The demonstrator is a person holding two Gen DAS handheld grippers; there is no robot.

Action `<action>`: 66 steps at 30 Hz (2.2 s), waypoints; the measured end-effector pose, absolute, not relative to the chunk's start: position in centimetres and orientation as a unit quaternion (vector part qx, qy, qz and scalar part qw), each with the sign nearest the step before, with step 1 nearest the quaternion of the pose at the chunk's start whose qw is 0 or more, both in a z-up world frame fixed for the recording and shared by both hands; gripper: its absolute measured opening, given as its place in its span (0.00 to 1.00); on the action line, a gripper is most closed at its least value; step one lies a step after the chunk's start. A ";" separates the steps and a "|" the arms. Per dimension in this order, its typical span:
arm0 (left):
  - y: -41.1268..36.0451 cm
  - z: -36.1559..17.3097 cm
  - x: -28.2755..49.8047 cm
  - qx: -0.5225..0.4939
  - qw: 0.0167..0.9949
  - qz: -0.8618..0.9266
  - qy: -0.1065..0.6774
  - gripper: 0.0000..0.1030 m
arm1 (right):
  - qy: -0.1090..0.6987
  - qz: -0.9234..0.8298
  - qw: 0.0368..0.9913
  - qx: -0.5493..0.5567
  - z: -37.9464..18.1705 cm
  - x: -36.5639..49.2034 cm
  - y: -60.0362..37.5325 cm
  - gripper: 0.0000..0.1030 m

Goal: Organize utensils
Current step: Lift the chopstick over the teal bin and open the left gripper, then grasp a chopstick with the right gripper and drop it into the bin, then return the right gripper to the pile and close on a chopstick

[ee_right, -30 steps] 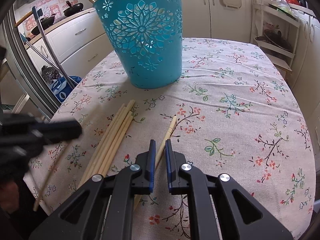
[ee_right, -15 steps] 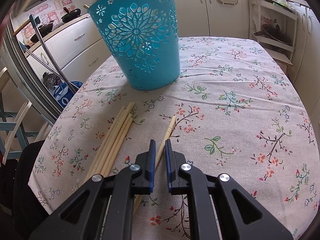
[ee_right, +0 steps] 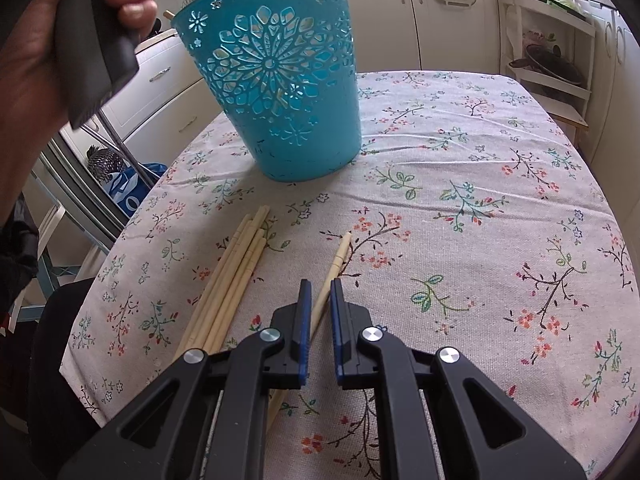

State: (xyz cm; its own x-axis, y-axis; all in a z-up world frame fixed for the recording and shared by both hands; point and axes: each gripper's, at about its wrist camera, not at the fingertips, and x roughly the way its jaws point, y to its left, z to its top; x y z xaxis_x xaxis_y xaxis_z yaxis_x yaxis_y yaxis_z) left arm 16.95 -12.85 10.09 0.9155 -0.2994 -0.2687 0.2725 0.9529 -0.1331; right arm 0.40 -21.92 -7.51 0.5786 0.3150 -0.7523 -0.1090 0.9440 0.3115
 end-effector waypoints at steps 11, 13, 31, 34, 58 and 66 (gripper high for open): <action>-8.5 8.5 11.6 -0.042 0.976 -0.127 0.171 0.44 | 0.446 0.126 0.878 0.124 -7.4 0.2 -22.4 0.10; -6.3 8.4 9.0 -0.045 0.981 -0.108 0.156 0.53 | 0.446 0.125 0.878 0.122 -7.5 0.1 -22.4 0.10; 1.5 -5.1 4.6 -0.072 0.941 -0.077 0.321 0.66 | 0.356 0.121 0.906 0.196 0.0 -3.0 -24.2 0.05; 1.4 -5.0 4.6 -0.077 0.941 -0.081 0.320 0.69 | 0.300 0.135 0.918 0.222 4.5 -2.4 -24.8 0.05; 1.9 -5.7 5.3 -0.105 0.930 -0.088 0.341 0.69 | 0.475 0.093 0.849 0.210 -2.6 1.7 -21.0 0.41; 1.8 -5.9 5.6 -0.105 0.927 -0.089 0.350 0.71 | 0.506 0.021 0.850 0.147 -5.4 3.0 -19.2 0.40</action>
State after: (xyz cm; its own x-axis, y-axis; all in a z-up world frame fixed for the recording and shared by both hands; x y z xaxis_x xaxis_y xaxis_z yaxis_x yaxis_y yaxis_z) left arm 5.59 1.79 -5.94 0.7393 -0.2384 -0.6297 0.0915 0.9621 -0.2567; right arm 3.02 -19.22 -5.39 0.4878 0.1850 -0.8531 0.1125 0.9558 0.2717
